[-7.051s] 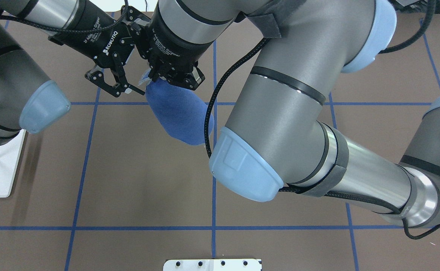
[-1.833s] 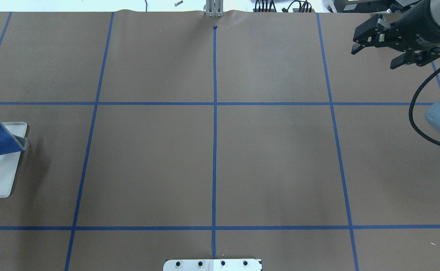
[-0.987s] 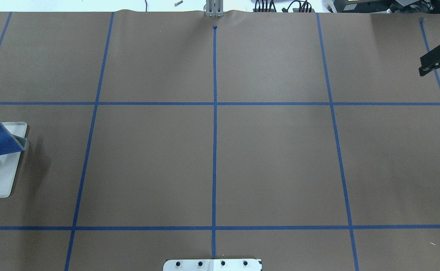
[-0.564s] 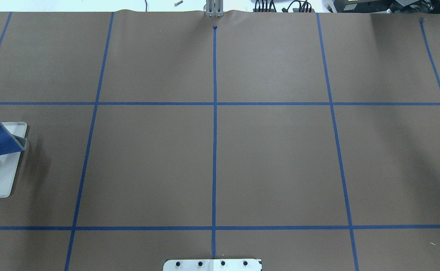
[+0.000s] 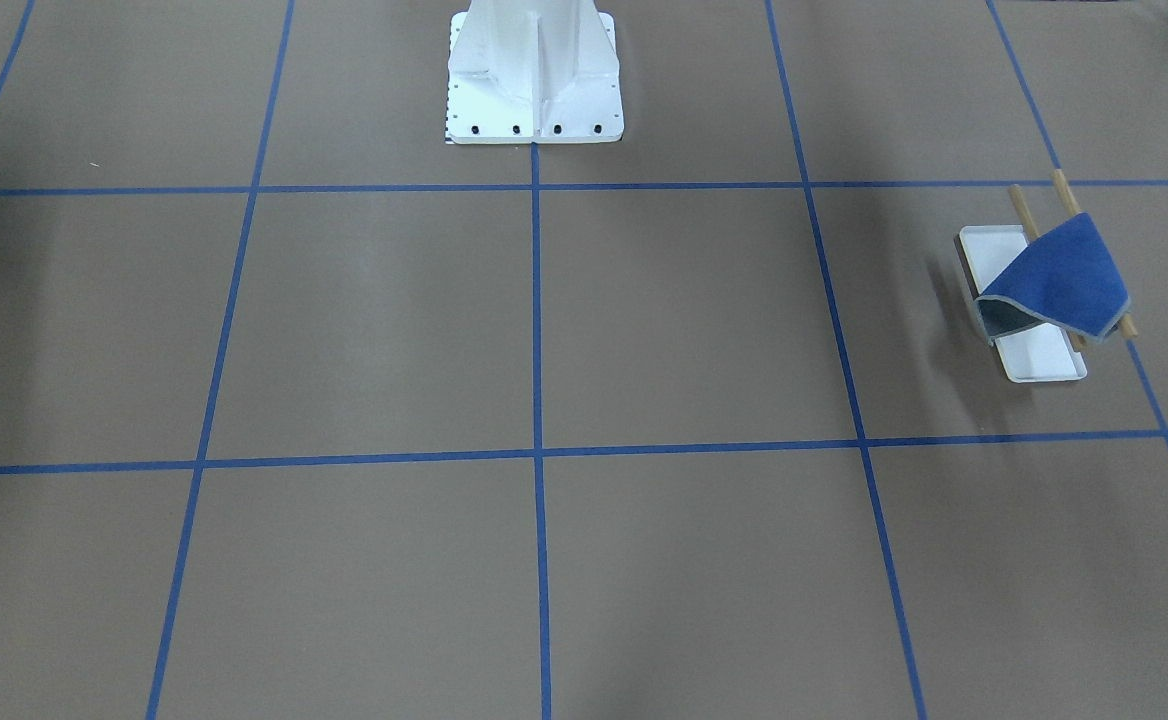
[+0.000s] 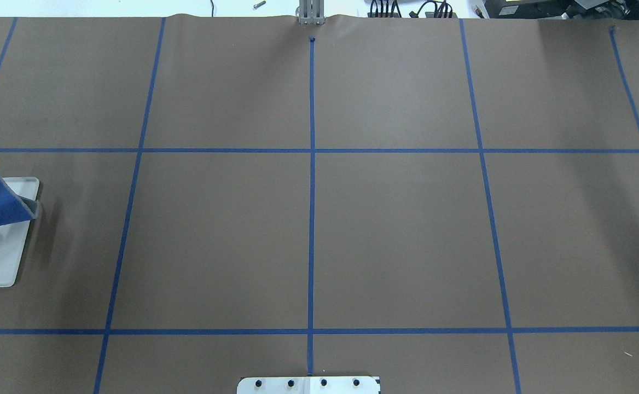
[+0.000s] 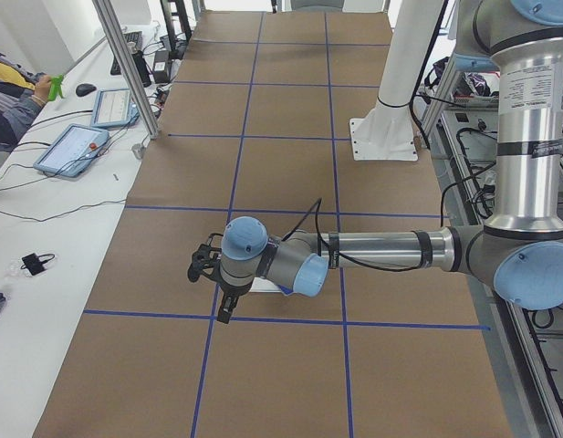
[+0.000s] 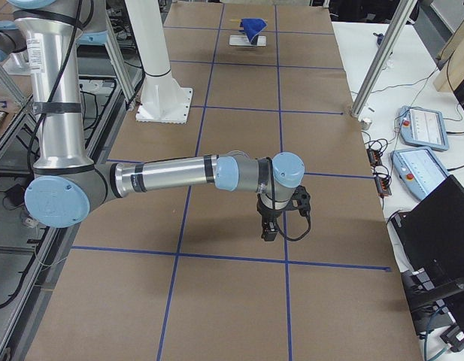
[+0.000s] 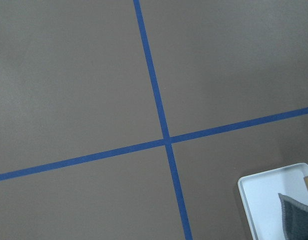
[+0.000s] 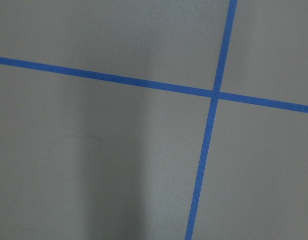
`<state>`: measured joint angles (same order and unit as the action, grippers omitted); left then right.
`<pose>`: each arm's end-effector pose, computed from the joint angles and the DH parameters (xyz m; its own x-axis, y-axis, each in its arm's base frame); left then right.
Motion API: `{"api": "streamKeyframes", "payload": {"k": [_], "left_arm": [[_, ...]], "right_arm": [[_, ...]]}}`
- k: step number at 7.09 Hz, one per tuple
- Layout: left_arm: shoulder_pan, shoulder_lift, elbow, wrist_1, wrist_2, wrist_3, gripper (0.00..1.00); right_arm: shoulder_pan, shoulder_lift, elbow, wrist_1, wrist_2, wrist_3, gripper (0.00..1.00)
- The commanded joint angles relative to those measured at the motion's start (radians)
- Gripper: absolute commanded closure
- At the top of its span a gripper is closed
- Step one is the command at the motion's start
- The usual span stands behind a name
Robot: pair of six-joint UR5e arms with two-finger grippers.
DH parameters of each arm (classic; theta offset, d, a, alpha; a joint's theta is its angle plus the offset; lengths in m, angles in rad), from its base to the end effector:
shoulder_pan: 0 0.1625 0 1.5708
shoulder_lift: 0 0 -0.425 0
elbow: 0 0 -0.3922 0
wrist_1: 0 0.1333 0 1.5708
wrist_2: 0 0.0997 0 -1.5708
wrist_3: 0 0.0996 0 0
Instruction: Hang towel on rack
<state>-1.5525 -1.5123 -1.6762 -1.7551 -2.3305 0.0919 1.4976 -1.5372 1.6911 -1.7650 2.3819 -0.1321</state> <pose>-0.0559 -0.4816 0.6158 0.7174 0.2597 -0.6465 -0.0840 0.9534 0.2897 0.0245 -0.5018 0.5997 0.6734 -0.1523 0.7235 0.1632 0.9850 0.0555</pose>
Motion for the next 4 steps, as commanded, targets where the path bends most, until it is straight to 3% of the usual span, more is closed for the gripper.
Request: {"api": "streamKeyframes", "payload": {"k": [1,4], "left_arm": [[-0.026,0.017,-0.076,0.164,0.029,0.132,0.02],[-0.024,0.047,-0.068,0.143,0.025,0.132,0.02]], "right_arm": [[0.003,-0.006,-0.002,0.027,0.006,-0.001,0.00],[0.003,-0.014,0.002,0.027,0.006,0.000,0.00]]}}
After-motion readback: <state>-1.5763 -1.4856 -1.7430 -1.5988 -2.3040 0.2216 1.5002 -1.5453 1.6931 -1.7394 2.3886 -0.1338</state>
